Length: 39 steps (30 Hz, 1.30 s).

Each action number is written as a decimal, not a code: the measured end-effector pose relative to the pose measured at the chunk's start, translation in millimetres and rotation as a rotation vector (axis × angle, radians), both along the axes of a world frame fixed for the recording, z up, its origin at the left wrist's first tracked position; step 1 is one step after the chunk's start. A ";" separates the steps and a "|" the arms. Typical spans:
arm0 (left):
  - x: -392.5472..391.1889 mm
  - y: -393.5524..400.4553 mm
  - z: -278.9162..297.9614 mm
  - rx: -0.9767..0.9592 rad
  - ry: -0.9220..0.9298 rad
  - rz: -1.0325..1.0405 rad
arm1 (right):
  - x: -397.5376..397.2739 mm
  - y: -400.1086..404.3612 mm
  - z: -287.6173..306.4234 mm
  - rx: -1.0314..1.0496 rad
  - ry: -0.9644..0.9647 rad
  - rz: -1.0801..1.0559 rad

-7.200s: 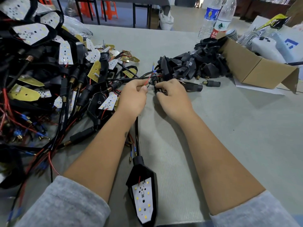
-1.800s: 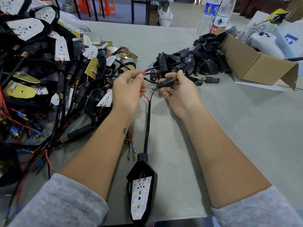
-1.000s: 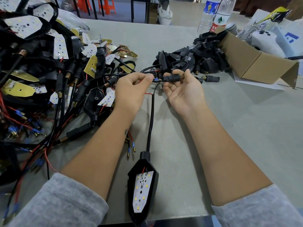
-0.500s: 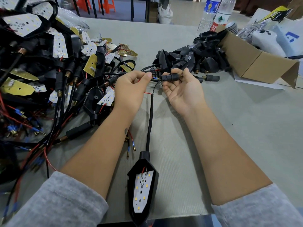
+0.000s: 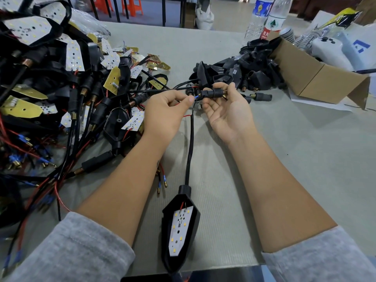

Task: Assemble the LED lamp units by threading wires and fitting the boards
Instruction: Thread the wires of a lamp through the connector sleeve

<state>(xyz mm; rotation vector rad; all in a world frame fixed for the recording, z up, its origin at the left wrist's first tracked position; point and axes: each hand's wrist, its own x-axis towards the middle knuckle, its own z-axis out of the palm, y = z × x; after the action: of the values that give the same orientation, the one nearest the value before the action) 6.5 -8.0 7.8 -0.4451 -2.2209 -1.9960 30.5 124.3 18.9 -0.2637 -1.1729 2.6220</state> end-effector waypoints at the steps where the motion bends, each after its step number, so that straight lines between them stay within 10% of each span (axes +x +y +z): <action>1: 0.3 0.0 0.0 -0.004 -0.002 0.001 | 0.1 -0.1 0.0 0.003 0.000 0.002; 39: 0.0 -2.8 1.5 0.077 -0.062 -0.016 | 1.7 -2.4 -3.4 0.163 -0.028 0.093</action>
<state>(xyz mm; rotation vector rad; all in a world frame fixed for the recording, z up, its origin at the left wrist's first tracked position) 6.5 -10.8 9.2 -0.3993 -2.1730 -2.1231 32.2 121.9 15.6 -0.2200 -1.4313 2.5889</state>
